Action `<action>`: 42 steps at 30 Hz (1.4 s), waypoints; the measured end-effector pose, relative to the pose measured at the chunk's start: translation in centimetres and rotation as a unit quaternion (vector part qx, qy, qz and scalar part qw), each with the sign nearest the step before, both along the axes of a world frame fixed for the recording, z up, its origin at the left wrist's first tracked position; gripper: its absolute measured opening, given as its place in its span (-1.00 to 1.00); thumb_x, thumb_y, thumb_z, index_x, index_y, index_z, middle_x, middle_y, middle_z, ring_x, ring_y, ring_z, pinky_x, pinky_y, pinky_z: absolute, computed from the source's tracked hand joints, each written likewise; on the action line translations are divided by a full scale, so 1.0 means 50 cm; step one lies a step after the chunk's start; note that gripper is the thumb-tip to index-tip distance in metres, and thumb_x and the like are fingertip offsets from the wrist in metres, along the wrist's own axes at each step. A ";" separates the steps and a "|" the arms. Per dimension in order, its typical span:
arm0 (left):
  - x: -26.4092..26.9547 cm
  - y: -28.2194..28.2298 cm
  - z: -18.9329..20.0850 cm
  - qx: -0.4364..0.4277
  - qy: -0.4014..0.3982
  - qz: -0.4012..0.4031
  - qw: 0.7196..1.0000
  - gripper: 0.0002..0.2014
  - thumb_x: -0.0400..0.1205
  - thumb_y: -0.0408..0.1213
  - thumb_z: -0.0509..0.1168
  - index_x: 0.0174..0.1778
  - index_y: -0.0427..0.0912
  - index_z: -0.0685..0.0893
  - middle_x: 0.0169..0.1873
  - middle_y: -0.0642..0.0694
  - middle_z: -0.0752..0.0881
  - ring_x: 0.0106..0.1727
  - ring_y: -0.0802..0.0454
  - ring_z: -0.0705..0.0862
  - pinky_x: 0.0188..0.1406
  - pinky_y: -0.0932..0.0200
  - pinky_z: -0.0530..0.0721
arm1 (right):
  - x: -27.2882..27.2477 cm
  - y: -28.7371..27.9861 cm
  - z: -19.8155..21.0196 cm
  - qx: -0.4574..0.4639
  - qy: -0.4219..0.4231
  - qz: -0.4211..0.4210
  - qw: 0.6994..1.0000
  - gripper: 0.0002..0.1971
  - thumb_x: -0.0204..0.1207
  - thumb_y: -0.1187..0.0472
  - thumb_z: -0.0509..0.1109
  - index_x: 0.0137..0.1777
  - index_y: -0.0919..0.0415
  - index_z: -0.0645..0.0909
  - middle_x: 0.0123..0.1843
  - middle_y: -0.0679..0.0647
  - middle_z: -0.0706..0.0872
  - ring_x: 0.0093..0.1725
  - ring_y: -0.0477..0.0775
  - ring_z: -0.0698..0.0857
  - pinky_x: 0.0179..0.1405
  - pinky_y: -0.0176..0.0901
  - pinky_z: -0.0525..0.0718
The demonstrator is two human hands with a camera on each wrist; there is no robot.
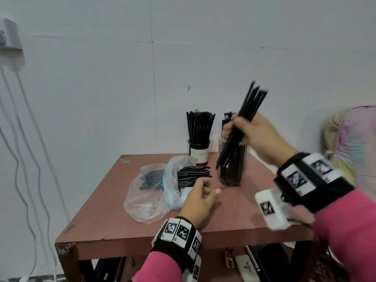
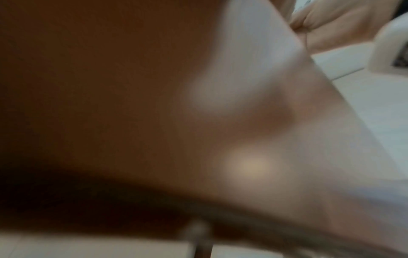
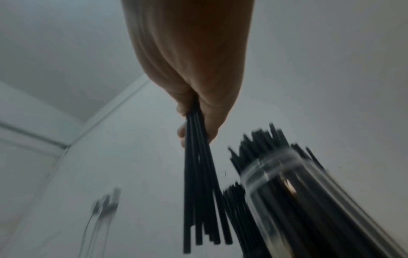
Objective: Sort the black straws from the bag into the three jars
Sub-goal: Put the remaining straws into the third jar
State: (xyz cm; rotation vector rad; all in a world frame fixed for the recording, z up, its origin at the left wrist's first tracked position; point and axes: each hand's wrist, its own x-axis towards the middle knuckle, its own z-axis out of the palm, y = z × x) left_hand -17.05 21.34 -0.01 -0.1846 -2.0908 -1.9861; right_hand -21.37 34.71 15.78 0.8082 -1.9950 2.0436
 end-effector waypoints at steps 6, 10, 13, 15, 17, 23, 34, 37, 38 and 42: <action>-0.018 -0.012 -0.018 -0.051 0.006 0.025 0.998 -0.78 0.67 -0.33 0.30 0.17 0.02 0.52 -0.11 -0.12 0.62 -0.01 -0.04 0.69 0.01 0.30 0.69 | -0.084 0.060 0.159 -0.045 0.043 -0.126 0.990 -0.96 0.74 0.29 0.12 0.06 0.21 0.39 -0.16 0.12 0.69 -0.22 0.04 0.76 -0.14 -0.15 0.73; -0.017 -0.017 -0.023 -0.094 0.004 0.019 0.995 -0.80 0.65 -0.35 0.30 0.08 0.06 0.55 -0.09 -0.06 0.63 -0.01 0.01 0.68 0.00 0.39 0.62 | -0.118 0.050 0.172 -0.038 0.014 -0.131 0.991 -0.96 0.74 0.29 0.12 0.07 0.24 0.39 -0.17 0.14 0.67 -0.24 0.05 0.74 -0.15 -0.14 0.75; -0.005 -0.016 -0.017 -0.109 0.006 0.009 0.994 -0.76 0.64 -0.40 0.31 0.08 0.06 0.56 -0.04 -0.01 0.67 0.01 0.14 0.65 0.04 0.44 0.59 | -0.128 0.040 0.168 -0.026 0.005 -0.128 0.991 -0.94 0.74 0.28 0.13 0.12 0.27 0.40 -0.17 0.14 0.67 -0.24 0.05 0.74 -0.12 -0.11 0.77; 0.007 -0.010 -0.008 -0.093 0.016 0.016 0.995 -0.70 0.62 -0.47 0.31 0.09 0.07 0.59 0.02 0.02 0.70 0.12 0.10 0.68 0.21 0.27 0.63 | -0.134 0.040 0.168 -0.023 0.003 -0.131 0.991 -0.93 0.74 0.28 0.14 0.13 0.27 0.41 -0.17 0.13 0.68 -0.25 0.05 0.75 -0.10 -0.09 0.77; 0.025 0.001 0.025 -0.037 0.050 0.038 0.997 -0.65 0.59 -0.54 0.30 0.12 0.02 0.64 0.05 0.08 0.72 0.17 0.11 0.69 0.31 0.03 0.64 | -0.134 0.047 0.174 -0.024 0.009 -0.131 0.991 -0.93 0.74 0.27 0.15 0.12 0.26 0.42 -0.16 0.13 0.69 -0.25 0.04 0.76 -0.12 -0.11 0.75; -0.035 0.021 0.188 -0.015 0.087 0.070 0.994 -0.43 0.54 -0.46 0.42 0.43 -0.01 0.46 0.33 0.12 0.56 0.16 0.42 0.55 0.22 0.49 0.49 | -0.104 0.058 0.186 -0.053 0.018 -0.086 0.995 -0.88 0.74 0.29 0.15 -0.05 0.19 0.43 -0.16 0.15 0.67 -0.24 0.06 0.75 -0.15 -0.17 0.80; -0.238 0.080 0.205 -0.048 0.039 0.020 0.998 -0.29 0.32 -0.37 0.65 0.30 -0.06 0.42 0.02 0.14 0.64 0.12 0.13 0.65 0.16 0.32 0.60 | -0.178 0.050 0.114 -0.066 -0.083 -0.070 0.992 -0.85 0.76 0.31 0.10 -0.06 0.23 0.41 -0.15 0.19 0.67 -0.23 0.10 0.74 -0.19 -0.09 0.77; -0.245 0.077 0.196 -0.034 0.062 0.012 0.997 -0.47 0.35 -0.48 0.60 0.05 0.00 0.48 -0.12 0.16 0.66 -0.12 0.29 0.66 -0.26 0.61 0.54 | -0.199 0.067 0.124 -0.081 -0.080 -0.081 0.990 -0.85 0.77 0.30 0.09 -0.05 0.22 0.41 -0.14 0.18 0.67 -0.21 0.09 0.76 -0.16 -0.06 0.76; -0.247 0.077 0.192 -0.031 0.062 0.010 0.998 -0.46 0.35 -0.49 0.60 0.09 -0.04 0.48 -0.10 0.13 0.67 -0.12 0.33 0.65 -0.25 0.60 0.55 | -0.205 0.071 0.127 -0.079 -0.074 -0.087 0.990 -0.87 0.77 0.30 0.09 -0.02 0.23 0.41 -0.14 0.17 0.68 -0.21 0.08 0.77 -0.15 -0.07 0.76; -0.257 0.071 0.180 -0.024 0.064 0.012 0.998 -0.35 0.33 -0.42 0.63 0.22 -0.04 0.43 0.05 0.05 0.69 0.03 0.21 0.69 -0.05 0.43 0.59 | -0.215 0.074 0.131 -0.059 -0.048 -0.119 0.990 -0.91 0.77 0.28 0.09 0.14 0.28 0.39 -0.13 0.15 0.68 -0.21 0.06 0.76 -0.07 -0.08 0.76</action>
